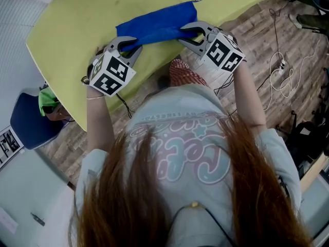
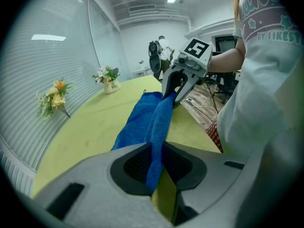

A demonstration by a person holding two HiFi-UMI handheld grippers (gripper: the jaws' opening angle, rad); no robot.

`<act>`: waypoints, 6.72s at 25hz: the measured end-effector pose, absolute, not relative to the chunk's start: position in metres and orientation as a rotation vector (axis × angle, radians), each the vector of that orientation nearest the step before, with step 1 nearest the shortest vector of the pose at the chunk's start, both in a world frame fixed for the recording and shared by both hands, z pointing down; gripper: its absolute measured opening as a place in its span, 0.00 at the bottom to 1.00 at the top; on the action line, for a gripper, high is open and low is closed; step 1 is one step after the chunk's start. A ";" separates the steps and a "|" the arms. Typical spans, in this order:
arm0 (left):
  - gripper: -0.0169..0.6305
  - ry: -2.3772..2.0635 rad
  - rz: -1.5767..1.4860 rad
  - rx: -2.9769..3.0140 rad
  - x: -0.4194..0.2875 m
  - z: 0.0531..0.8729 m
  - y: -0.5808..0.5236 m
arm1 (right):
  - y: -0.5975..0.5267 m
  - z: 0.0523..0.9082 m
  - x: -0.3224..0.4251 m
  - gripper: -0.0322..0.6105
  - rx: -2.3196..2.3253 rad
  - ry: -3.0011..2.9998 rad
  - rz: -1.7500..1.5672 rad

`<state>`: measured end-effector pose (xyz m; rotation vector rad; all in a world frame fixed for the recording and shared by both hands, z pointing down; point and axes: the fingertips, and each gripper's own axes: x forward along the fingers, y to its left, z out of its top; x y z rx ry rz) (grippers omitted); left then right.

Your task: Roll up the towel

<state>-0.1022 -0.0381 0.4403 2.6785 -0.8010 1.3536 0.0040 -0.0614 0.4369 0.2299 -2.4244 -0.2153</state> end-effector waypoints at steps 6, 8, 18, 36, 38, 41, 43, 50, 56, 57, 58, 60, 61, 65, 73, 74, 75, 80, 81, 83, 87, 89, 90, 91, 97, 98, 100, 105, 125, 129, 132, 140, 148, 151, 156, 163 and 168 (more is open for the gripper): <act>0.14 -0.771 1.339 2.630 -0.105 0.441 -0.042 | -0.066 0.436 0.003 0.21 0.109 -2.423 -0.103; 0.14 -0.751 1.345 2.615 -0.106 0.441 -0.043 | -0.067 0.436 0.002 0.21 0.071 -2.424 -0.060; 0.14 -0.695 1.329 2.590 -0.106 0.435 -0.052 | -0.076 0.432 0.000 0.21 -0.026 -2.446 0.028; 0.14 -0.738 1.340 2.572 -0.112 0.435 -0.073 | -0.099 0.427 -0.005 0.22 -0.017 -2.484 0.028; 0.14 -0.753 1.343 2.570 -0.113 0.435 -0.076 | -0.102 0.426 -0.005 0.22 -0.007 -2.493 0.026; 0.14 -0.765 1.355 2.565 -0.114 0.436 -0.079 | -0.107 0.425 -0.006 0.22 0.003 -2.499 0.016; 0.14 -0.772 1.359 2.564 -0.114 0.436 -0.081 | -0.110 0.424 -0.005 0.22 0.014 -2.503 0.008; 0.14 -0.807 1.371 2.569 -0.116 0.434 -0.089 | -0.121 0.421 -0.007 0.22 0.053 -2.517 -0.019; 0.14 -0.828 1.382 2.570 -0.118 0.435 -0.096 | -0.130 0.421 -0.008 0.22 0.090 -2.517 -0.034; 0.14 -0.830 1.385 2.569 -0.119 0.436 -0.097 | -0.132 0.422 -0.007 0.22 0.096 -2.515 -0.037; 0.14 -0.835 1.390 2.565 -0.120 0.437 -0.097 | -0.132 0.422 -0.007 0.22 0.101 -2.517 -0.038; 0.14 -0.847 1.399 2.558 -0.122 0.438 -0.098 | -0.134 0.421 -0.008 0.22 0.111 -2.523 -0.042; 0.14 -0.853 1.401 2.559 -0.122 0.438 -0.099 | -0.135 0.421 -0.009 0.22 0.118 -2.526 -0.043; 0.14 -0.872 1.407 2.581 -0.121 0.437 -0.102 | -0.137 0.422 -0.011 0.22 0.152 -2.537 -0.052; 0.14 -1.032 1.309 2.606 -0.130 0.422 -0.107 | -0.135 0.423 -0.010 0.20 0.228 -2.548 -0.109; 0.14 -1.063 1.291 2.614 -0.133 0.417 -0.108 | -0.134 0.423 -0.010 0.20 0.236 -2.546 -0.118; 0.14 -1.093 1.265 2.621 -0.135 0.412 -0.109 | -0.134 0.423 -0.010 0.20 0.243 -2.544 -0.125; 0.14 -1.165 1.016 2.672 -0.132 0.383 -0.110 | -0.134 0.424 -0.010 0.19 0.274 -2.547 -0.133; 0.14 -1.133 1.000 2.701 -0.124 0.381 -0.106 | -0.134 0.425 -0.010 0.19 0.280 -2.545 -0.137; 0.14 -1.038 1.054 2.752 -0.103 0.386 -0.099 | -0.134 0.425 -0.010 0.19 0.289 -2.534 -0.149; 0.14 -0.873 1.246 2.774 -0.074 0.414 -0.093 | -0.134 0.425 -0.010 0.19 0.306 -2.514 -0.164; 0.14 -0.829 1.298 2.749 -0.070 0.425 -0.093 | -0.134 0.425 -0.010 0.19 0.313 -2.510 -0.153; 0.14 -0.816 1.323 2.737 -0.069 0.430 -0.094 | -0.134 0.425 -0.010 0.19 0.315 -2.507 -0.149; 0.14 -0.808 1.344 2.729 -0.069 0.433 -0.094 | -0.134 0.425 -0.010 0.19 0.317 -2.503 -0.147; 0.14 -0.817 1.433 2.719 -0.068 0.439 -0.098 | -0.131 0.406 -0.005 0.24 0.375 -2.531 -0.219; 0.14 -0.816 1.435 2.719 -0.067 0.439 -0.098 | -0.129 0.400 -0.001 0.26 0.390 -2.543 -0.248; 0.14 -0.817 1.429 2.722 -0.066 0.438 -0.098 | -0.121 0.390 0.006 0.29 0.400 -2.560 -0.289; 0.14 -0.832 1.414 2.731 -0.069 0.438 -0.100 | -0.098 0.400 0.005 0.29 0.313 -2.445 -0.486; 0.14 -0.811 1.497 2.761 -0.079 0.432 -0.085 | -0.110 0.436 -0.017 0.19 0.248 -2.285 -0.586; 0.15 -0.842 1.517 2.739 -0.086 0.440 -0.090 | -0.111 0.435 -0.018 0.18 0.212 -2.305 -0.512; 0.14 -0.834 1.492 2.723 -0.088 0.438 -0.095 | -0.113 0.434 -0.019 0.18 0.170 -2.312 -0.462; 0.13 -0.801 1.460 2.691 -0.089 0.434 -0.105 | -0.118 0.430 -0.017 0.17 0.061 -2.350 -0.268; 0.12 -0.773 1.424 2.667 -0.093 0.433 -0.119 | -0.131 0.423 -0.020 0.18 0.001 -2.422 -0.109; 0.12 -0.791 1.416 2.664 -0.096 0.433 -0.126 | -0.139 0.422 -0.023 0.18 0.004 -2.439 -0.079; 0.12 -0.817 1.414 2.659 -0.100 0.432 -0.136 | -0.153 0.417 -0.026 0.20 0.033 -2.466 -0.067; 0.12 -0.894 1.378 2.652 -0.103 0.431 -0.152 | -0.178 0.413 -0.029 0.22 0.168 -2.508 -0.115; 0.12 -0.959 1.377 2.650 -0.104 0.432 -0.160 | -0.191 0.415 -0.029 0.23 0.294 -2.511 -0.198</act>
